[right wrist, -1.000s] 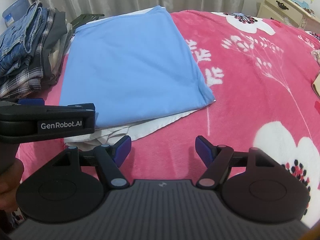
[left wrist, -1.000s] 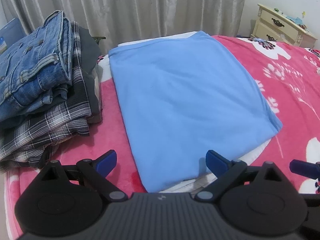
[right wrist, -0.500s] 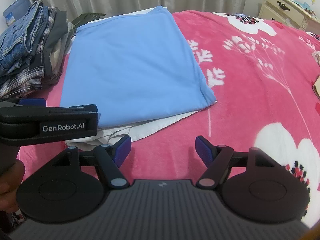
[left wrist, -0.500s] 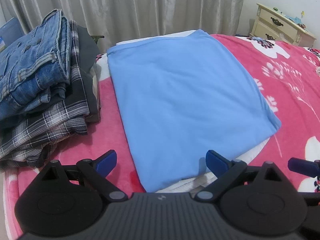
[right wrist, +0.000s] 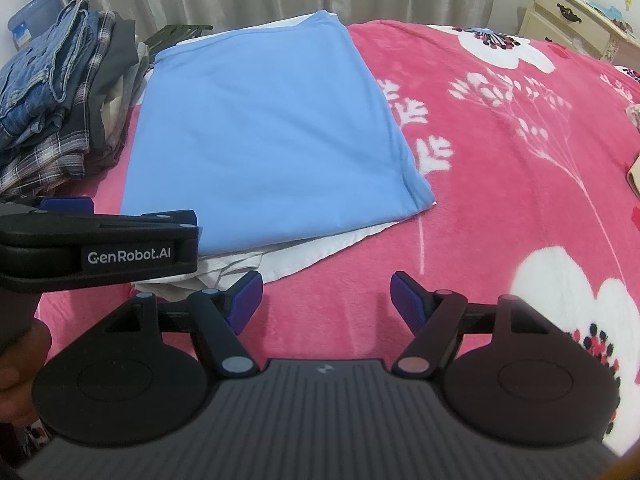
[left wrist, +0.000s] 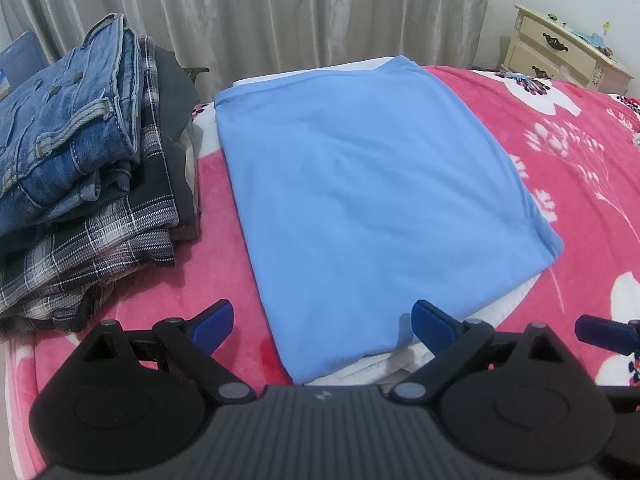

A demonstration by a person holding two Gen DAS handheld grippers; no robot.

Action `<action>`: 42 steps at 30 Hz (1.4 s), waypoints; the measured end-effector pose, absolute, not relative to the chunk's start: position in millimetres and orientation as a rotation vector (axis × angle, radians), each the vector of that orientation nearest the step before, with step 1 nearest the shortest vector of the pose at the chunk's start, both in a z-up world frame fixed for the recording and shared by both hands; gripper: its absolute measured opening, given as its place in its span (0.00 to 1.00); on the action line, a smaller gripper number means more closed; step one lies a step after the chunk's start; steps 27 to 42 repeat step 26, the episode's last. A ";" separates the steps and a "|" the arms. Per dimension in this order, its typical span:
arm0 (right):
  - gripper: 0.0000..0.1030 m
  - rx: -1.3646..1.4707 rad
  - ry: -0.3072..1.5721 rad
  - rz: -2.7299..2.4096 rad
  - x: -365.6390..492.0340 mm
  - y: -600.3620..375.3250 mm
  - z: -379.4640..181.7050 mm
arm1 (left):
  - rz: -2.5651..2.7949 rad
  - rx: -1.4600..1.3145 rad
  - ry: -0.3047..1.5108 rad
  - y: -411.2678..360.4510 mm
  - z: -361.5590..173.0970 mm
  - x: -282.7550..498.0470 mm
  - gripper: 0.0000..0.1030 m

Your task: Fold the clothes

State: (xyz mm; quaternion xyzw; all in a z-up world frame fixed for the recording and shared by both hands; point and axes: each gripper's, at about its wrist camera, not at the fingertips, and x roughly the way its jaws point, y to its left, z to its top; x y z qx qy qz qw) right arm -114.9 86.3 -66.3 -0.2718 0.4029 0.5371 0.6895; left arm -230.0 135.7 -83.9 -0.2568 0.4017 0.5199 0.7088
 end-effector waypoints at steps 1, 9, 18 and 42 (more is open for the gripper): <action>0.69 -0.609 0.902 1.201 -115.1 86.4 -66.4 | 1.154 -0.571 0.893 135.6 -84.2 -230.0 0.94; 0.69 -0.611 0.905 1.203 -116.1 87.7 -67.8 | 1.153 -0.579 0.899 135.1 -86.5 -230.0 0.94; 0.69 -0.615 0.905 1.204 -117.4 88.0 -68.2 | 1.152 -0.586 0.903 134.5 -88.3 -229.6 0.94; 0.69 -0.617 0.905 1.204 -118.0 88.7 -68.6 | 1.153 -0.589 0.902 134.1 -89.2 -230.7 0.94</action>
